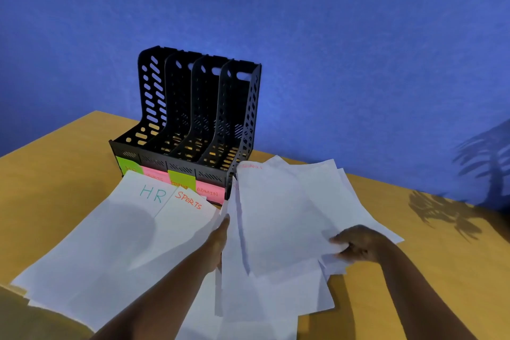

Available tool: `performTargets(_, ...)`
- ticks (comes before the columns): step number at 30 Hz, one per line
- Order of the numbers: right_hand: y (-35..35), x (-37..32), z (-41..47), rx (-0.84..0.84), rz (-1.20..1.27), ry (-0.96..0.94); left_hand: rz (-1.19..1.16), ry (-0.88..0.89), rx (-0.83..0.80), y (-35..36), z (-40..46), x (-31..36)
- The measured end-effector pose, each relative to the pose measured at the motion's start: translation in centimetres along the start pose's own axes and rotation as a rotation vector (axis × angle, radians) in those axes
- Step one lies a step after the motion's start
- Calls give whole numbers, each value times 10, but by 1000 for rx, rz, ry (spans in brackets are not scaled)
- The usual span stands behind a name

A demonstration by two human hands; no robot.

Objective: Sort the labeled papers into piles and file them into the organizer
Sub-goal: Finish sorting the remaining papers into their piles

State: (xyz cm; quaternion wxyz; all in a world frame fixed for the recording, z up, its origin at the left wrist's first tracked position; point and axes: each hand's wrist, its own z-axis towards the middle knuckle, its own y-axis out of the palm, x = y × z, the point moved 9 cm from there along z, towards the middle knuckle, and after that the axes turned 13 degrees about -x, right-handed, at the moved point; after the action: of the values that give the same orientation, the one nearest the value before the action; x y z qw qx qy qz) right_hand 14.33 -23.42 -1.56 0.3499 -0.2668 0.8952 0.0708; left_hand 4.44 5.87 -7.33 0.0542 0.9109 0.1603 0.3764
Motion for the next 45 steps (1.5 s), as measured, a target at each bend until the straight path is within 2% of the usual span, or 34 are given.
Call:
performTargets(3, 25, 18, 7, -209, -295, 146, 125, 75, 14, 6, -4, 8)
performTargets(7, 49, 13, 2, -338, -546, 138, 245, 200, 105, 4, -5, 18)
performTargets(11, 49, 10, -3, -370, -691, 196, 273, 240, 150, 6, -7, 23)
performTargets(13, 42, 5, -3, -321, -729, 197, 279, 251, 141, 6, -8, 26)
performTargets(14, 35, -3, -1, -238, -647, 133, 275, 260, 114, 8, -8, 27)
performTargets(17, 1, -23, 2, 84, -191, -157, 255, 271, -17, 21, -9, 29)
performTargets(18, -4, -24, 1, 116, -87, -210, 249, 266, -82, 29, -10, 28)
performTargets(21, -7, -25, 1, 15, 176, -328, 238, 252, -298, 58, -13, 25)
performTargets(24, -20, -21, -4, 2, 128, -399, 297, 210, -434, 85, -11, 15)
performTargets(26, -20, -6, -3, -58, 73, -349, 250, 190, -450, 94, -8, 11)
performTargets(28, -12, 14, -1, -140, 33, -276, 240, 187, -389, 94, -8, 11)
performTargets(31, 6, 34, 2, -152, -49, -192, 459, 198, -193, 79, -1, 10)
performTargets(34, 0, 28, 4, 52, -86, -148, 576, 186, -66, 63, 1, 11)
performTargets(36, -26, 14, -4, 334, -217, -139, 582, 178, -24, 53, 2, 12)
performTargets(38, -55, -8, -23, 691, -471, -171, 598, 169, 12, 44, 0, 12)
performTargets(40, -74, -15, -38, 908, -532, -203, 646, 170, 61, 38, -2, 13)
performTargets(42, -92, 3, -34, 899, -436, -28, 684, 196, 118, 33, -7, 16)
performTargets(45, -102, 30, -24, 777, -242, 182, 701, 255, 224, 26, -19, 24)
